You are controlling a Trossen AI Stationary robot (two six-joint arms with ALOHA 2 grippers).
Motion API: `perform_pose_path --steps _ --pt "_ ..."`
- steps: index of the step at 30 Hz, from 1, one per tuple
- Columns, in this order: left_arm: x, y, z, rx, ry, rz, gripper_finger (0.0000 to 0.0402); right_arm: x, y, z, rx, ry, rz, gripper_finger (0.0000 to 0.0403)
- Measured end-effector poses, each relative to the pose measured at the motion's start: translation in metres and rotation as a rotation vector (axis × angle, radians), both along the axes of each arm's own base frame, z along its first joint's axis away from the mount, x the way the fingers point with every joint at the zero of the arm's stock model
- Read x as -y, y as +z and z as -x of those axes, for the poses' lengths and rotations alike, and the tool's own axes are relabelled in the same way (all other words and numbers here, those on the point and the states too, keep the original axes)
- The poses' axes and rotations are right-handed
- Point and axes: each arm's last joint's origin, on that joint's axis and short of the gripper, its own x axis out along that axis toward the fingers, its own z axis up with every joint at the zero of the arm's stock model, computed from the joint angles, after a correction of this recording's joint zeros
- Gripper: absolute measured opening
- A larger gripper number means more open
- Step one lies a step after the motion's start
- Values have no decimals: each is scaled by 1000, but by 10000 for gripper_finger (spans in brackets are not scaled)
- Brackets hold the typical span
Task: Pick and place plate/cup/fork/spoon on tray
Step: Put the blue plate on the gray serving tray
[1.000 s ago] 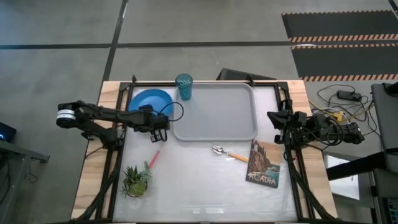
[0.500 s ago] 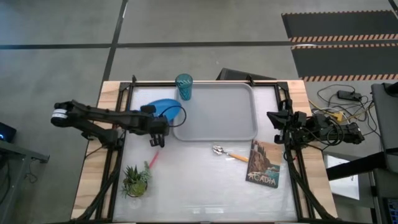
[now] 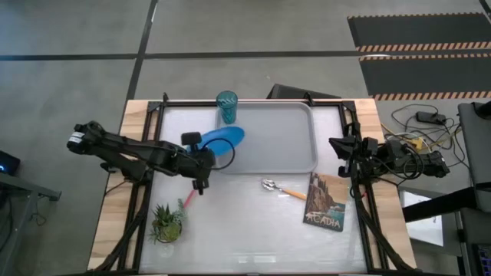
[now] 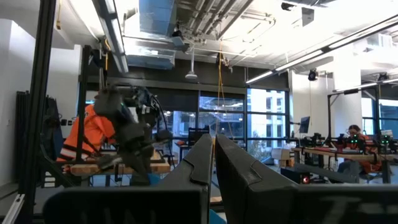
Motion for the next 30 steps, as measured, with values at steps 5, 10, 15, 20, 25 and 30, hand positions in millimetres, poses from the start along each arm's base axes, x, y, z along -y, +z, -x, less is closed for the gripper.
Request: perform_pose_path --steps 5,10,15,20,25,30 --pt "20 4 -28 146 -158 -39 0 0 0 0 1 0 0 9" --pt "32 -5 -60 234 -282 -124 0 0 0 0 0 0 0 9" --pt "35 -23 -91 240 -324 -246 0 0 0 0 1 0 0 9" --pt "28 -43 -120 297 -314 -299 0 0 0 0 1 -1 2 9" --pt "12 -65 -141 294 -268 -316 0 0 0 0 4 -5 10 9" --pt "-4 -87 -158 285 -242 -347 0 0 1 0 8 -9 16 9"
